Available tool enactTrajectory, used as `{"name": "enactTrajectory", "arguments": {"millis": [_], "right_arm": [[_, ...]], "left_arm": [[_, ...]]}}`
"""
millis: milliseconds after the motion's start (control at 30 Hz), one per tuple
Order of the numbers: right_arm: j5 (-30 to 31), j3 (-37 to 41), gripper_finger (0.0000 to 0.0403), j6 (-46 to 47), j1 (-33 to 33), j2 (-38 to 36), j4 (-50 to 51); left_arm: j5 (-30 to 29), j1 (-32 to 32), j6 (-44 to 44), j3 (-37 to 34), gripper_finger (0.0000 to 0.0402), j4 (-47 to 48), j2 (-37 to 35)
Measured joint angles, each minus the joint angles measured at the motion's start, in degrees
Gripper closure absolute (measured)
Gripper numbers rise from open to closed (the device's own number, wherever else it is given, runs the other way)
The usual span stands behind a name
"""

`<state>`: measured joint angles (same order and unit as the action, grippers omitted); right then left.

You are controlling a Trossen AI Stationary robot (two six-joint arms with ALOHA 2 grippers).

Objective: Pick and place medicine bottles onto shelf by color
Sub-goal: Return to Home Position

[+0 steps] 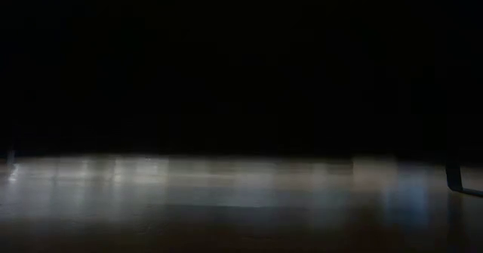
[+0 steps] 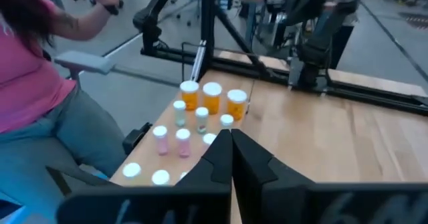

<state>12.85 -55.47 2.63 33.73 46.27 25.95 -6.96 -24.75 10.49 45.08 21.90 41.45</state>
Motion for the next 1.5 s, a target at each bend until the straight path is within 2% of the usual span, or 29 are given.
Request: {"name": "enactTrajectory", "arguments": {"millis": [100, 433, 733, 1100, 1267, 1500], "right_arm": [[-0.9, 3.9, 0.0400, -0.4, -2.5, -5.0, -1.6], [-0.6, 16.6, 0.0400, 0.0, -4.5, -22.0, -6.2], [2.4, 24.5, 0.0400, -1.4, -4.8, -32.5, -10.5], [4.7, 32.9, 0.0400, -2.7, -4.8, -39.6, -16.6], [4.6, 35.3, 0.0400, -3.2, -4.7, -40.6, -19.0], [4.6, 38.7, 0.0400, -6.0, -4.7, -42.8, -22.7]], "left_arm": [[8.5, 5.8, 2.0, -0.7, 0.0401, 0.0, -0.6], [17.2, 20.9, 1.8, -7.2, 0.0401, 0.4, -10.7], [16.0, 27.4, -1.1, -15.0, 0.0401, -1.1, -24.7], [15.0, 29.4, -3.3, -23.5, 0.0401, -3.2, -37.1], [12.3, 29.4, -5.7, -25.8, 0.0401, -4.2, -41.0], [10.6, 29.4, -5.9, -28.6, 0.0400, -8.2, -41.3]]}}
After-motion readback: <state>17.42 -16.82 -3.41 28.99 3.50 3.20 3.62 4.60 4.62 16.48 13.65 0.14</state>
